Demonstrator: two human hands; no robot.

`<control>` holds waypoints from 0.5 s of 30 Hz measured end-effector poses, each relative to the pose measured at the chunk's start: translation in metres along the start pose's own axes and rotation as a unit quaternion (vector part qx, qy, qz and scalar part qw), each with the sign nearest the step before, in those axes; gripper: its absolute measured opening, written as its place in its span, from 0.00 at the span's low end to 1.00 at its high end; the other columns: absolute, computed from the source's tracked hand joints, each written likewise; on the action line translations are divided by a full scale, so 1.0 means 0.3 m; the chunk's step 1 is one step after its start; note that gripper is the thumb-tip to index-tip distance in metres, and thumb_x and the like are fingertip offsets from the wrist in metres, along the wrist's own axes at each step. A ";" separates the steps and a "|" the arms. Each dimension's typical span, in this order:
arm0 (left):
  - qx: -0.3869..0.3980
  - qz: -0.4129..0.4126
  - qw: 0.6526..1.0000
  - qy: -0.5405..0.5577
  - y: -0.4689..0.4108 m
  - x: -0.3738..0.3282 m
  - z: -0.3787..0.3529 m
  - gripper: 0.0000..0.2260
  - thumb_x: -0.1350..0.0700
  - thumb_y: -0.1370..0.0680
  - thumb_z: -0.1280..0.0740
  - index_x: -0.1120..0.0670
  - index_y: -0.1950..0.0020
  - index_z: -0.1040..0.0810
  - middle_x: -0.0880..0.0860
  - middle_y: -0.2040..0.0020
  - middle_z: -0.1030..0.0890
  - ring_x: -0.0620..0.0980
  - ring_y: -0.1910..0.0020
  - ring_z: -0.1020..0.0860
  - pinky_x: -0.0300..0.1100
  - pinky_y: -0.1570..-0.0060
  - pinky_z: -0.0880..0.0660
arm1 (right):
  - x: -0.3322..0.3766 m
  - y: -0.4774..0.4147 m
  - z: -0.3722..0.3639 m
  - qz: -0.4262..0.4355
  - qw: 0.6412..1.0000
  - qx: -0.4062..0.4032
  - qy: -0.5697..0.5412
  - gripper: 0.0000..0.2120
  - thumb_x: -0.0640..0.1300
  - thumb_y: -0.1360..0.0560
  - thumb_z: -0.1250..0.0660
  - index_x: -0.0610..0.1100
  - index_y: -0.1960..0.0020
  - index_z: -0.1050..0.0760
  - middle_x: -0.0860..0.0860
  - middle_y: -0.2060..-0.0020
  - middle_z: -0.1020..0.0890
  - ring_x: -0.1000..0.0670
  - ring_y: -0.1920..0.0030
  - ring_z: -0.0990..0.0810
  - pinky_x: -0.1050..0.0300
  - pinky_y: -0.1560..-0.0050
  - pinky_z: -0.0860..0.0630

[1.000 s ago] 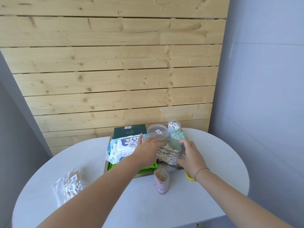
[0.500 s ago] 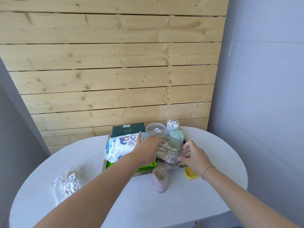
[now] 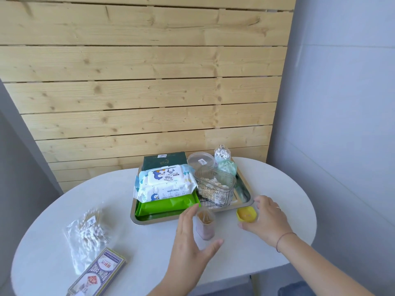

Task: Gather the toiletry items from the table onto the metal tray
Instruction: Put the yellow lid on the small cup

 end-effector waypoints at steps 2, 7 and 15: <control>-0.034 0.036 0.999 0.010 0.015 0.020 -0.018 0.37 0.40 0.37 0.28 0.37 0.33 0.42 0.41 0.34 0.34 0.34 0.33 0.36 0.24 0.35 0.42 | 0.006 0.005 -0.006 -0.009 1.000 -0.027 -0.001 0.36 0.61 0.38 0.27 0.45 0.38 0.36 0.49 0.40 0.28 0.46 0.37 0.29 0.54 0.40 0.32; -0.081 0.119 0.989 0.036 0.006 0.073 -0.049 0.39 0.56 0.34 0.23 0.52 0.29 0.39 0.47 0.37 0.30 0.45 0.35 0.31 0.38 0.34 0.35 | 0.042 0.021 -0.003 0.017 0.998 -0.057 0.006 0.23 0.55 0.34 0.29 0.48 0.50 0.39 0.49 0.47 0.24 0.44 0.45 0.25 0.53 0.48 0.30; -0.050 0.126 0.989 0.058 -0.041 0.105 -0.043 0.24 0.60 0.33 0.24 0.45 0.43 0.30 0.46 0.46 0.21 0.40 0.46 0.24 0.18 0.51 0.35 | 0.162 0.111 0.004 0.126 0.984 0.019 -0.122 0.25 0.40 0.35 0.30 0.51 0.46 0.41 0.50 0.48 0.28 0.46 0.51 0.23 0.52 0.49 0.24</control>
Point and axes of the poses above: each hand's wrist, its own y-axis away from the middle knuckle, its own z-axis out of the back of the hand, x = y × z, the point moved 7 cm from there along -y, towards the middle knuckle
